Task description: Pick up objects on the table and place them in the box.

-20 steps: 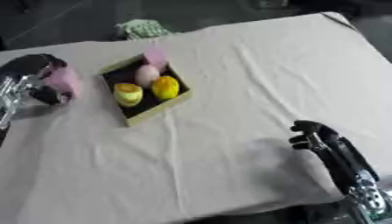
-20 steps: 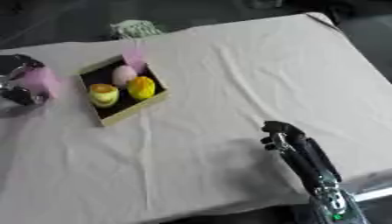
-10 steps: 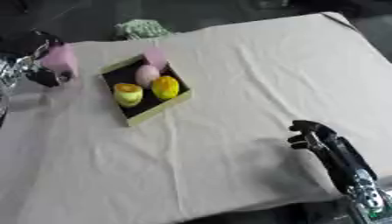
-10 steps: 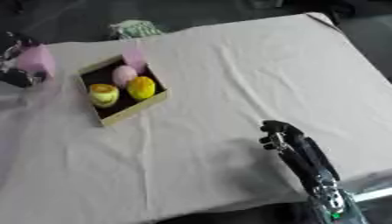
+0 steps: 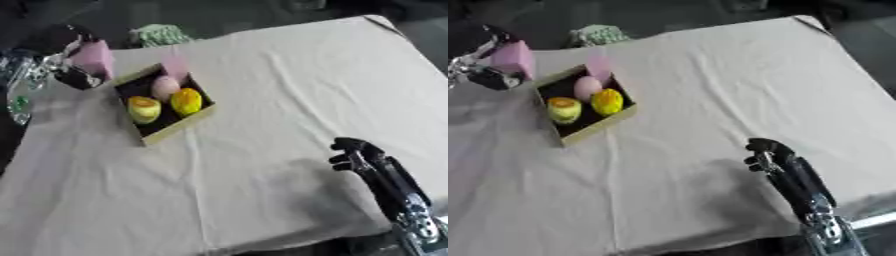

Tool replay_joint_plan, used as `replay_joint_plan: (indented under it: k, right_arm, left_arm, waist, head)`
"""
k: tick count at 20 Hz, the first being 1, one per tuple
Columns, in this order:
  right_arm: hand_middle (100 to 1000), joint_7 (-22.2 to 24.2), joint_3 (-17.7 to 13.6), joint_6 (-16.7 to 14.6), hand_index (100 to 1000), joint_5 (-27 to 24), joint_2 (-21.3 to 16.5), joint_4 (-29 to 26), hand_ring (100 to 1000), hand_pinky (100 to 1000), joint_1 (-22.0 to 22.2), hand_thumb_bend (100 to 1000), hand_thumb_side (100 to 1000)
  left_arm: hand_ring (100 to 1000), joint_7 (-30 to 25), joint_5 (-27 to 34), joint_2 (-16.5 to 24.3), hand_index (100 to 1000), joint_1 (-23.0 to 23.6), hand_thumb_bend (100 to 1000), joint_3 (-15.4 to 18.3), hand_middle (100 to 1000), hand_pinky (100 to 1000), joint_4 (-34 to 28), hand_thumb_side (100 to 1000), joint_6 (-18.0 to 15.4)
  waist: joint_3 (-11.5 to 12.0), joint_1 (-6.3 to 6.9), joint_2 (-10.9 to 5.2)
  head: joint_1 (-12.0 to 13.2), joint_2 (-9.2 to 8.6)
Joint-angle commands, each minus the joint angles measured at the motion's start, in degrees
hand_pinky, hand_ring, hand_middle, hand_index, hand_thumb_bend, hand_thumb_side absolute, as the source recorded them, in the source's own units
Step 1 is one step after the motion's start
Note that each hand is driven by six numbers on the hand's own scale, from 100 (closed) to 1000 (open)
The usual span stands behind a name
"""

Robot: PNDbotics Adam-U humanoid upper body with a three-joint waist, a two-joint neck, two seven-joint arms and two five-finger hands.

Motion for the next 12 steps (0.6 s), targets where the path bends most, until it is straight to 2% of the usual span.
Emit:
replay_joint_plan:
  k: [1, 5, 7, 10, 11, 12]
  right_arm:
    - [722, 0.27, 0.01, -0.09, 798, -0.27, -0.77, -0.94, 681, 683, -0.45, 100, 733]
    - [721, 0.4, 0.05, -0.09, 798, -0.24, -0.71, -0.89, 680, 684, -0.47, 100, 731]
    - [721, 0.4, 0.03, -0.09, 798, -0.21, -0.7, -0.88, 681, 684, -0.49, 100, 730]
    - [721, 0.43, 0.01, -0.15, 798, -0.16, -0.63, -0.88, 681, 684, -0.54, 100, 726]
    - [721, 0.42, -0.03, -0.16, 798, -0.13, -0.6, -0.87, 681, 684, -0.54, 100, 727]
    - [721, 0.39, -0.07, -0.17, 798, -0.11, -0.59, -0.84, 681, 684, -0.52, 100, 726]
  left_arm:
    - [523, 1.07, 0.19, -0.94, 731, -1.84, 258, -0.57, 503, 684, 0.15, 202, 0.01]
    - [536, 1.22, -0.98, -2.14, 747, -1.85, 284, -1.4, 520, 692, 0.53, 217, 0.26]
    - [566, 0.72, -1.53, -2.45, 786, -1.65, 335, -1.56, 560, 708, 0.92, 241, 0.57]
    - [663, -1.09, -1.76, -2.29, 865, -1.29, 470, -1.88, 675, 753, 1.03, 300, 0.39]
    - [694, -1.91, -1.74, -2.01, 882, -1.24, 556, -1.98, 710, 767, 0.72, 345, 0.19]
    - [712, -2.48, -1.7, -1.59, 892, -1.21, 601, -2.04, 728, 776, 0.1, 372, 0.01]
  waist:
    - [-0.11, -0.16, -0.85]
    - [-0.26, -0.18, -0.89]
    - [-0.28, -0.17, -0.92]
    - [-0.24, -0.11, -0.97]
    - [-0.21, -0.09, -1.0]
    - [-0.15, -0.06, -1.02]
  head:
    - [0.3, 0.26]
    - [0.39, 0.26]
    - [0.4, 0.26]
    - [0.27, 0.26]
    - [0.21, 0.26]
    - [0.15, 0.26]
